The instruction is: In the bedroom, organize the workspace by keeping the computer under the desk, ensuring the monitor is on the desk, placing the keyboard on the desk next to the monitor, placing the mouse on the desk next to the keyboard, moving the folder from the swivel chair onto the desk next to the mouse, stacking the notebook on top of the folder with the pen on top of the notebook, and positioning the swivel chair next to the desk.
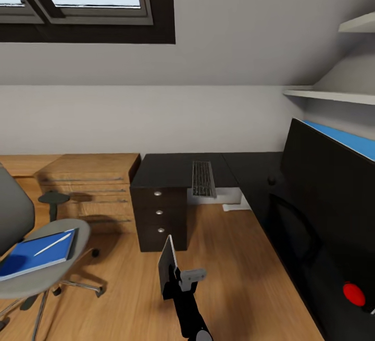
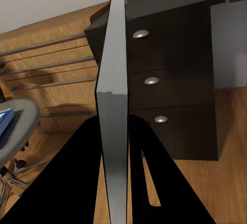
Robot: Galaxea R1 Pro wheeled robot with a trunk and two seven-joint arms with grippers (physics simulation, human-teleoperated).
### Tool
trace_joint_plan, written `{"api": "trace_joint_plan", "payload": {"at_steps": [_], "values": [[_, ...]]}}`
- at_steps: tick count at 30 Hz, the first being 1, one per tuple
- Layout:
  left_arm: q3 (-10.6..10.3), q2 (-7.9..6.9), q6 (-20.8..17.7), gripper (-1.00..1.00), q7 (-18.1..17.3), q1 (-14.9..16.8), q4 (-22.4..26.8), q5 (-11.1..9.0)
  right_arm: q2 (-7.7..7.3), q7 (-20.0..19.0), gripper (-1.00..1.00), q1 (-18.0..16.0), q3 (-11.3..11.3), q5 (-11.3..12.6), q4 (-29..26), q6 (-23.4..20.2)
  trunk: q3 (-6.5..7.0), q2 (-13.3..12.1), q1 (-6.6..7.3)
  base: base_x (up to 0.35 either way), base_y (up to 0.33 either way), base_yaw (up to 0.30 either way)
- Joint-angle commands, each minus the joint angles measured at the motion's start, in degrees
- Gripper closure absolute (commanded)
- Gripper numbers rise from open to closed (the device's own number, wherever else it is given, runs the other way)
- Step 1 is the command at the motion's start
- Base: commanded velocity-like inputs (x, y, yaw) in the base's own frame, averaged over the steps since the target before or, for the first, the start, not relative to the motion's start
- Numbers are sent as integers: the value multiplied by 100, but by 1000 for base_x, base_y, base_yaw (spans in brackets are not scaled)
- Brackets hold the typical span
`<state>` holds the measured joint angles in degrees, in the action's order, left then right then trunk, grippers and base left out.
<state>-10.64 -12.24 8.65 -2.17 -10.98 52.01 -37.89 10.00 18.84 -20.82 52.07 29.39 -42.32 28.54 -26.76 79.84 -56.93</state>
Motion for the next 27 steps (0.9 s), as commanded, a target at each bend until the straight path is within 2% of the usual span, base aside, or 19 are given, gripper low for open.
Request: {"api": "trace_joint_plan", "payload": {"at_steps": [1,4,18,27], "values": [[-17,-6,22,-100,-12,-1,2,-61,0,12,100,-10,29,41,5,37,14,-39,19,330,0,0],[-17,-6,22,-100,-12,-1,2,-61,0,12,100,-10,25,41,5,37,68,-159,85,330,0,0],[-17,-4,22,-100,-13,-1,2,-61,0,6,100,-10,28,41,6,42,68,-159,85,307,0,0],[-13,-6,22,-100,-12,-1,2,-61,0,6,100,-10,35,41,13,38,68,-159,85,82,0,0]]}}
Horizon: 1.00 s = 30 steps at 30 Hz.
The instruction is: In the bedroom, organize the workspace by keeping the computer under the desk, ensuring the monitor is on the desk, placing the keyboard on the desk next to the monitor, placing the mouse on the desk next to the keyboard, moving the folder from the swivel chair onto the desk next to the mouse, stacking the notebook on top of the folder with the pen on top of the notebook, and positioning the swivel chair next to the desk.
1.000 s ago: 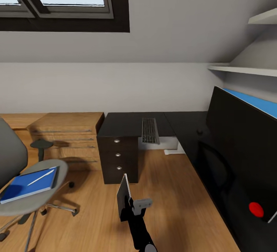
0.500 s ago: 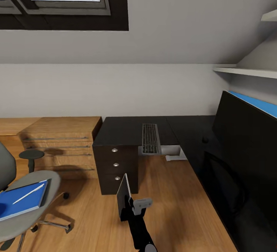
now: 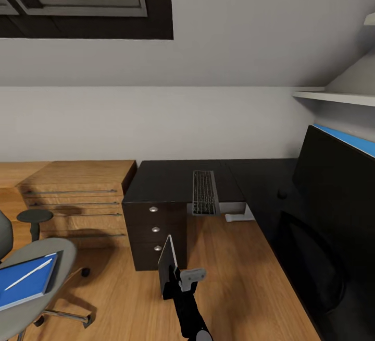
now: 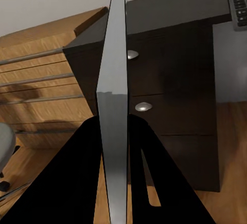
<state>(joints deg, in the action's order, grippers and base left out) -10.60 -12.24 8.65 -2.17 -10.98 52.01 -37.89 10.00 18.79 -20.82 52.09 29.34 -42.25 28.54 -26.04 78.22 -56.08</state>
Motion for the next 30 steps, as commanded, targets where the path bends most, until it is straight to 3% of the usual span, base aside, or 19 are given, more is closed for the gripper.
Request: {"api": "trace_joint_plan", "payload": {"at_steps": [1,8,19,27,30], "values": [[-16,-6,22,-100,-12,-1,2,-61,0,10,100,-10,33,47,6,38,-5,3,-1,13,0,0],[-15,-6,22,-100,-12,-1,2,-67,0,10,100,-10,31,46,6,44,-5,3,-1,5,61,0],[-13,-6,22,-100,-12,-1,2,-69,0,14,100,-11,21,45,6,46,-5,3,-1,0,239,94],[-25,-2,31,-100,-26,-1,27,-48,0,7,100,-10,18,32,4,46,-5,3,-1,0,28,22],[-37,-2,37,-100,-32,-1,45,-31,0,15,100,-10,20,38,0,46,49,-117,65,0,2,2]]}}
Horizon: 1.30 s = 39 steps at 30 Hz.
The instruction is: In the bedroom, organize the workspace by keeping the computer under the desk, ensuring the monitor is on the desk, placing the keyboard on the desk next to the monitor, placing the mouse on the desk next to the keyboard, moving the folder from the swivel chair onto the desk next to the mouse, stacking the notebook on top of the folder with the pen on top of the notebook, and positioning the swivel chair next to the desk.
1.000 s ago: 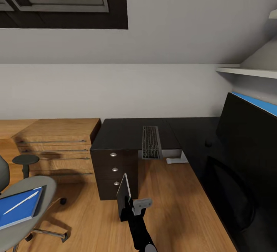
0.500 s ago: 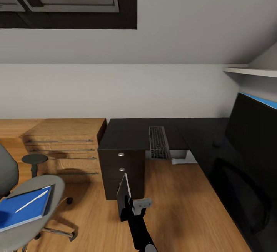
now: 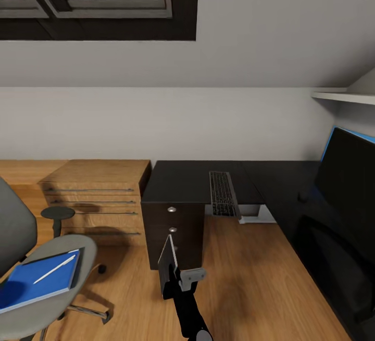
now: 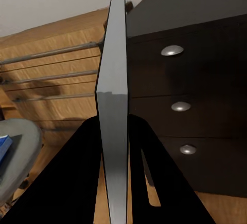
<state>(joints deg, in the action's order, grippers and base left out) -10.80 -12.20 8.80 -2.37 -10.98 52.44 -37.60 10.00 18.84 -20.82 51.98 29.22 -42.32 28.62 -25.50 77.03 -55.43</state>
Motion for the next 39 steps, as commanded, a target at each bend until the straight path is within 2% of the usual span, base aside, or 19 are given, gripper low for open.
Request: {"api": "trace_joint_plan", "payload": {"at_steps": [1,14,24,33,35,39], "values": [[-21,-4,23,-100,-11,-1,5,-55,0,9,100,-9,31,51,6,39,14,-38,22,0,0,0],[14,-10,61,-100,-9,-1,108,-54,0,6,100,-10,27,42,14,39,247,-560,308,0,0,0],[9,-11,393,-100,-1,-1,204,-55,0,6,100,-9,21,25,22,39,427,-961,528,0,0,0],[17,-37,392,-100,-1,-1,199,-55,0,6,100,-9,0,21,4,44,588,-1322,725,0,0,0],[17,-35,385,-100,-1,-1,198,-55,0,8,100,-9,-3,17,4,85,624,-1402,769,0,0,0],[-10,-13,366,-100,8,-1,181,-54,0,23,100,-9,-21,28,12,443,696,-1562,857,0,0,0]]}}
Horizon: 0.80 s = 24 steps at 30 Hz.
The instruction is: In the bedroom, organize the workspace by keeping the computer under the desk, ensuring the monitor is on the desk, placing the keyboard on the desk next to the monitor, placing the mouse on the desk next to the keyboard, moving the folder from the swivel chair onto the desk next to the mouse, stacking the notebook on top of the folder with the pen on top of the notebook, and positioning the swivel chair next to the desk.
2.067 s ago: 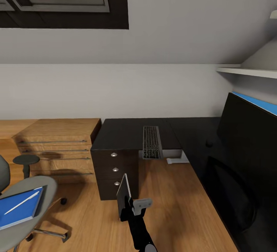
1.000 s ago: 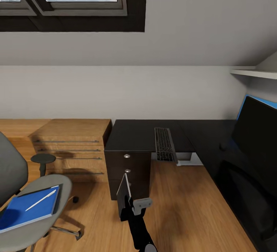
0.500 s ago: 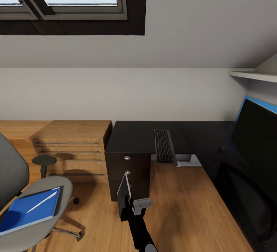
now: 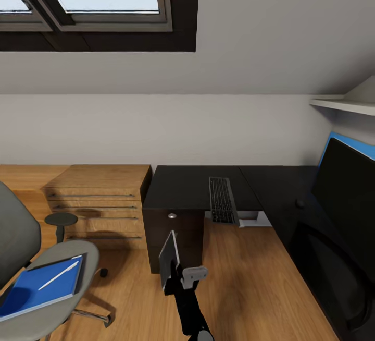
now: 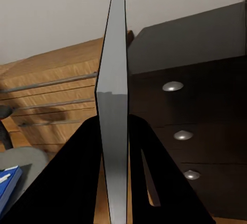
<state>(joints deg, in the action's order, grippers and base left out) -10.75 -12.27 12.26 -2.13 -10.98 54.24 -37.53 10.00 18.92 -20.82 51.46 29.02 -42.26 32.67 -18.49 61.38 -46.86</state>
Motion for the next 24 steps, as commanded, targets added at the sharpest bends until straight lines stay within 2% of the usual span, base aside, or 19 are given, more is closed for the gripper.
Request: {"api": "trace_joint_plan", "payload": {"at_steps": [1,5,10,11,14,17,19,21,24], "values": [[-21,-4,19,-100,-12,0,-4,-59,0,18,100,-11,27,50,2,66,13,-37,22,0,0,0],[-57,10,15,-100,156,0,-42,-33,0,42,100,-29,-95,65,-214,164,85,-198,110,0,0,0],[-87,22,14,-100,389,0,-50,-21,0,49,100,-41,-481,78,-671,185,175,-398,220,0,0,0],[-155,47,14,-100,441,0,-79,-24,0,50,100,-47,-667,88,-837,186,192,-439,242,0,0,0],[-201,75,12,-100,464,0,-173,-20,0,50,100,-51,-789,95,-977,187,246,-559,307,0,0,0],[-228,151,15,-100,475,0,-234,-5,0,51,100,-53,-1004,178,-1132,170,246,-559,307,0,0,0],[-261,177,19,-100,473,0,-251,44,0,47,100,-53,-1123,368,-1163,166,246,-559,307,0,0,0],[-355,223,23,-100,475,0,-296,243,0,36,100,-53,-1201,817,-1185,163,246,-559,307,0,0,0],[-401,385,52,-100,496,0,-360,564,0,21,100,-53,-1244,1555,-1262,166,246,-559,307,0,0,0]]}}
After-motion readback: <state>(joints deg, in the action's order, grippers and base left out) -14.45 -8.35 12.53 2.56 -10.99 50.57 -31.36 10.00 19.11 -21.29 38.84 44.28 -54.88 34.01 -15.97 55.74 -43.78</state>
